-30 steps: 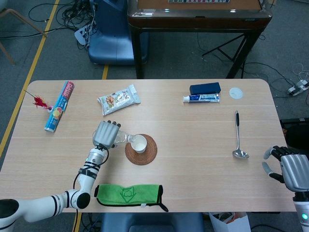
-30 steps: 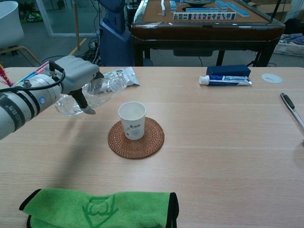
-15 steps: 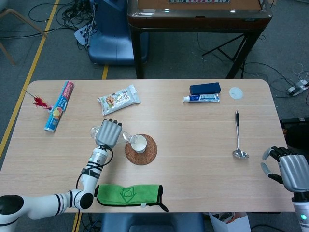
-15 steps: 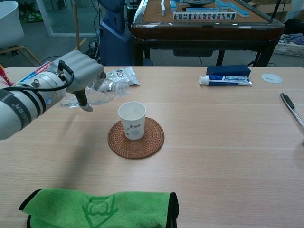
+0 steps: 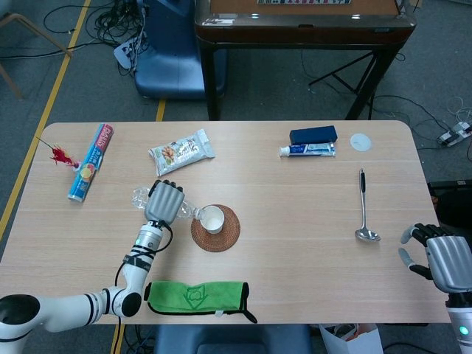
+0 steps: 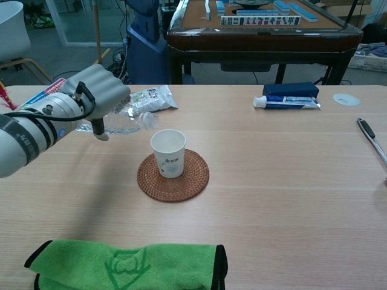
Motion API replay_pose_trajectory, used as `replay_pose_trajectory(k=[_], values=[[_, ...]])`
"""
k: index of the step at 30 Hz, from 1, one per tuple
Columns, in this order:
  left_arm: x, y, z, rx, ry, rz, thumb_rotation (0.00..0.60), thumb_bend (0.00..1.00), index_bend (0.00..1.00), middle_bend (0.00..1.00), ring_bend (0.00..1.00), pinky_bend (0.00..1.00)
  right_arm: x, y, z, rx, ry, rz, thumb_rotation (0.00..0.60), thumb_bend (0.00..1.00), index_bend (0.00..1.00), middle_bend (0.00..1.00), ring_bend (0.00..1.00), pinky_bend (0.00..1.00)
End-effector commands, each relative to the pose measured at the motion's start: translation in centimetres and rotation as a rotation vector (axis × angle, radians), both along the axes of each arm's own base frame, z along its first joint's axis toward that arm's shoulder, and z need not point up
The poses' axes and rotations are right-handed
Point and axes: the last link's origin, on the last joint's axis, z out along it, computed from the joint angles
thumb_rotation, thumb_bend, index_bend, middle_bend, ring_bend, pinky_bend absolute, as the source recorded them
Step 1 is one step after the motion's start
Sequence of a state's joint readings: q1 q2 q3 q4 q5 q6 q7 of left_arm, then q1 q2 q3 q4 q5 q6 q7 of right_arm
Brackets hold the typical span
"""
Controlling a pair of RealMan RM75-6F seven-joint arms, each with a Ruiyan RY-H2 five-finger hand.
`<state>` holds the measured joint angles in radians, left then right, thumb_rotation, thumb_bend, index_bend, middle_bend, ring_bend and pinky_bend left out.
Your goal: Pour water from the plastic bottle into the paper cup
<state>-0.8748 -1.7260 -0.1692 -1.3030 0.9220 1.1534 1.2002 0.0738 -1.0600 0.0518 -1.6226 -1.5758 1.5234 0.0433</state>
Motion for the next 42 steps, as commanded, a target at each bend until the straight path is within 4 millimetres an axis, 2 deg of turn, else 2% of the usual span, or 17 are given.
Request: replay_pose_trajectory(k=[1, 17, 18, 32, 42], values=[[-0.1, 0.1, -0.1, 0.002, 0.023, 0.004, 0.6, 0.04, 0.68, 0.67, 0.58, 0.63, 0.0, 0.0, 0.0, 0.001, -0.001, 0.001, 0.6, 0.3, 0.56, 0.49, 0.46, 0.53], [1.0, 0.1, -0.4, 0.008, 0.092, -0.01, 0.6, 0.04, 0.69, 0.68, 0.58, 0.63, 0.0, 0.0, 0.0, 0.006, -0.007, 0.003, 0.6, 0.3, 0.56, 0.49, 0.46, 0.53], [1.3, -0.4, -0.9, 0.001, 0.087, -0.006, 0.6, 0.04, 0.69, 0.68, 0.59, 0.63, 0.0, 0.0, 0.0, 0.006, -0.007, 0.004, 0.6, 0.3, 0.56, 0.49, 0.46, 0.53], [2.3, -0.6, -1.5, 0.065, 0.172, 0.082, 0.6, 0.04, 0.69, 0.68, 0.59, 0.63, 0.1, 0.1, 0.0, 0.009, -0.01, 0.006, 0.6, 0.3, 0.56, 0.49, 0.46, 0.53], [2.3, -0.5, -1.5, 0.09, 0.205, 0.082, 0.6, 0.04, 0.69, 0.68, 0.59, 0.63, 0.1, 0.1, 0.1, 0.009, -0.013, 0.007, 0.6, 0.3, 0.56, 0.49, 0.46, 0.53]])
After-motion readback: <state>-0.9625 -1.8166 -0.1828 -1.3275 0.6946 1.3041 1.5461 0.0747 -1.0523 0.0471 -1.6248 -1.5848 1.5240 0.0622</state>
